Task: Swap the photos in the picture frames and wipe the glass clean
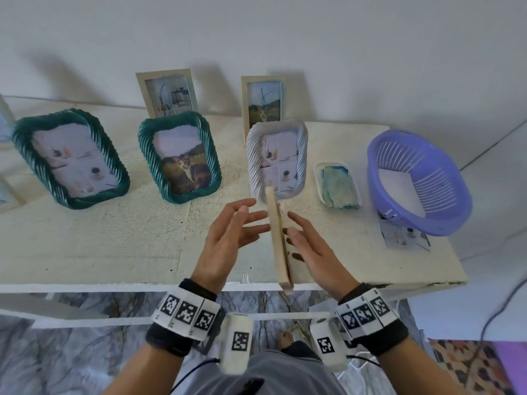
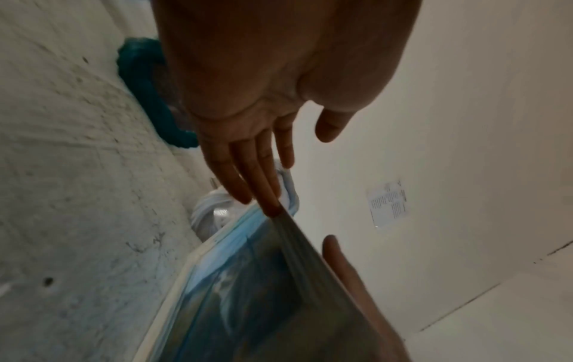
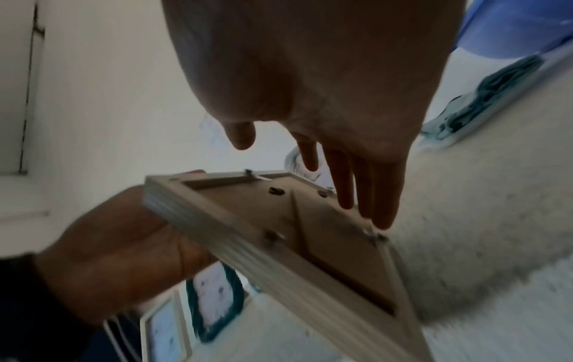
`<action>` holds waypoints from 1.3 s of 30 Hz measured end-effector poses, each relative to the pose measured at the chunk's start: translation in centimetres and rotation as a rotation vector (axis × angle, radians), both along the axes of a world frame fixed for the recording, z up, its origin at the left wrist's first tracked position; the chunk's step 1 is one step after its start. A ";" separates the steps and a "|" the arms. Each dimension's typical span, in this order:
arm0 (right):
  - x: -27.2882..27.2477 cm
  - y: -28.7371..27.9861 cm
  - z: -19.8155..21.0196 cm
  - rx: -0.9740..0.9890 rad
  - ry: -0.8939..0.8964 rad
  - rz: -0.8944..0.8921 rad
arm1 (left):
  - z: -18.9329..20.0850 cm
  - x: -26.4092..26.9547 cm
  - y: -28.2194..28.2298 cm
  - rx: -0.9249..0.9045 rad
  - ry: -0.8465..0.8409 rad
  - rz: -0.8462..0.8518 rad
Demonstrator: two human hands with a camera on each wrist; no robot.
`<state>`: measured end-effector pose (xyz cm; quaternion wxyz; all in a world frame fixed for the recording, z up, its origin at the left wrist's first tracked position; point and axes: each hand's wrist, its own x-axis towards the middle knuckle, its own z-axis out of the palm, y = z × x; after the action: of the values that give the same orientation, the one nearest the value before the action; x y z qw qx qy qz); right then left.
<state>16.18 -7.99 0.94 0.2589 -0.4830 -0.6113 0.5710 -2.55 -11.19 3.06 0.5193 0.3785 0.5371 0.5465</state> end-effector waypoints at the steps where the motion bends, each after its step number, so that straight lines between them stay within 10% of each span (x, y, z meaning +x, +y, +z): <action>1: 0.5 0.1 0.6 -0.010 0.002 -0.033 | -0.1 0.5 0.4 0.008 0.016 -0.044; 9: 5.2 1.4 -0.6 0.008 -0.097 -0.253 | -5.6 3.3 2.9 -0.152 0.325 -0.099; 21: 4.3 0.1 -1.3 -0.416 0.508 -0.349 | -6.3 3.7 2.3 -0.083 0.054 0.027; 32: 4.7 11.6 -0.7 0.478 -0.667 -0.104 | -6.3 0.2 2.1 0.052 0.166 0.191; 39: 3.6 17.8 -2.2 0.387 -1.149 -0.137 | -6.3 -0.9 1.8 0.039 0.207 0.218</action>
<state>19.80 9.85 -1.31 0.0069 -0.6962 -0.7134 0.0794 -3.42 -9.36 -3.20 0.3914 0.3823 0.6151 0.5677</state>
